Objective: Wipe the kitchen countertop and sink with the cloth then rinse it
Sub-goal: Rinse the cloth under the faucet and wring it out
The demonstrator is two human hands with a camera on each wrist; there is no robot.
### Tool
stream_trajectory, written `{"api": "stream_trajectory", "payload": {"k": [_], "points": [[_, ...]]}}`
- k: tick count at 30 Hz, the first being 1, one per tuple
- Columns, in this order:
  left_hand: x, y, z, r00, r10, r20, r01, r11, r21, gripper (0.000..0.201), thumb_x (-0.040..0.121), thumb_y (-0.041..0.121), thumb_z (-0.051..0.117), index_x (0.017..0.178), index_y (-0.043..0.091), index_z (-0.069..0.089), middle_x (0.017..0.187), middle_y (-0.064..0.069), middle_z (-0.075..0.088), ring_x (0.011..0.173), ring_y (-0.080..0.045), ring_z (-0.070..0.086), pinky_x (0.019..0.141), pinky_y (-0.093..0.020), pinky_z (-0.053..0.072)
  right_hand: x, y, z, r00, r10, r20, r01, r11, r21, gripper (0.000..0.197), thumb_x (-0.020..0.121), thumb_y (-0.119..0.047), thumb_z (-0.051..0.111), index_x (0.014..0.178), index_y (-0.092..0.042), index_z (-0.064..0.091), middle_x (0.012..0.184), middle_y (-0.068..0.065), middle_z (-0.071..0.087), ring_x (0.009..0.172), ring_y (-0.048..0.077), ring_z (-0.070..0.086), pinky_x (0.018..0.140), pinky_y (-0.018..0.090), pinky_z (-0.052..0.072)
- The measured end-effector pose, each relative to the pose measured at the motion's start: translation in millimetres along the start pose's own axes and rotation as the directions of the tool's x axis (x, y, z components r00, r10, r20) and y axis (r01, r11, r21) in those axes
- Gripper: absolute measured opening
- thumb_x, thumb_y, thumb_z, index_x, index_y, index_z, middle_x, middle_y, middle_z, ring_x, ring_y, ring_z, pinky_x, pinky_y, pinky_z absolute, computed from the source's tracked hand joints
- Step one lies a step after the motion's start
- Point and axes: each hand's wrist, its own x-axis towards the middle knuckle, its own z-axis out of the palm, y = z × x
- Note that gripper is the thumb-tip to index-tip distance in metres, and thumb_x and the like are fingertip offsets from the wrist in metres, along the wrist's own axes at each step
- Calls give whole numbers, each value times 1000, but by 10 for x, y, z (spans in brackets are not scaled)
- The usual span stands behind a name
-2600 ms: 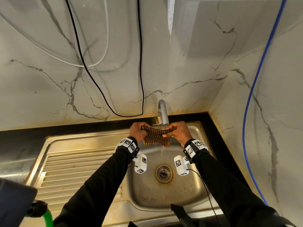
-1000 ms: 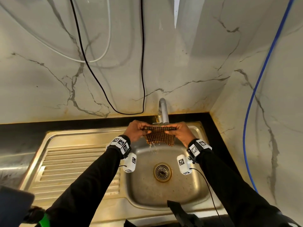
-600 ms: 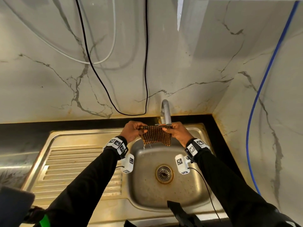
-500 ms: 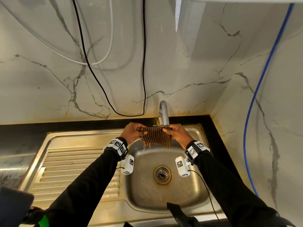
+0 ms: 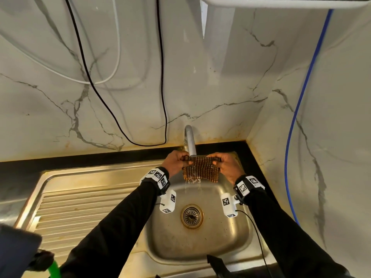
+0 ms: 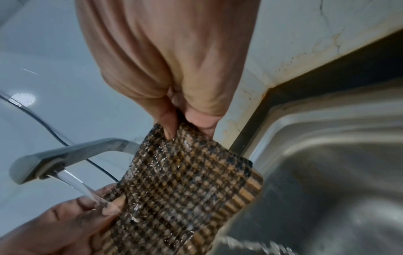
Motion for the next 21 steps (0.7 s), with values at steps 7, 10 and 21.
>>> {"api": "stream_trajectory", "payload": {"k": [7,10,21], "points": [[-4,71,119,1000,16,9,-17,993,115,14,88,7,76,97,17,74,96,0,77,92,-11,76,87,-35,62,29,123,-214,999,-30,33,33,996,-81,27,92,12,58,113,0,72,111,13,75,111,25,70,99,44,55],[14,84,185,1000,-16,2,16,991,131,8,93,13,73,90,19,68,102,-8,76,94,-17,75,87,-36,63,-21,164,-220,999,-51,7,52,998,-46,27,93,11,59,108,-5,73,109,15,75,108,26,70,98,40,54],[-9,80,46,997,37,64,-51,969,241,26,89,12,76,115,8,72,103,-4,78,96,-11,75,87,-29,61,-70,147,-135,994,-31,-102,37,997,62,12,86,1,73,95,-7,73,91,4,77,84,9,74,69,19,56]]}}
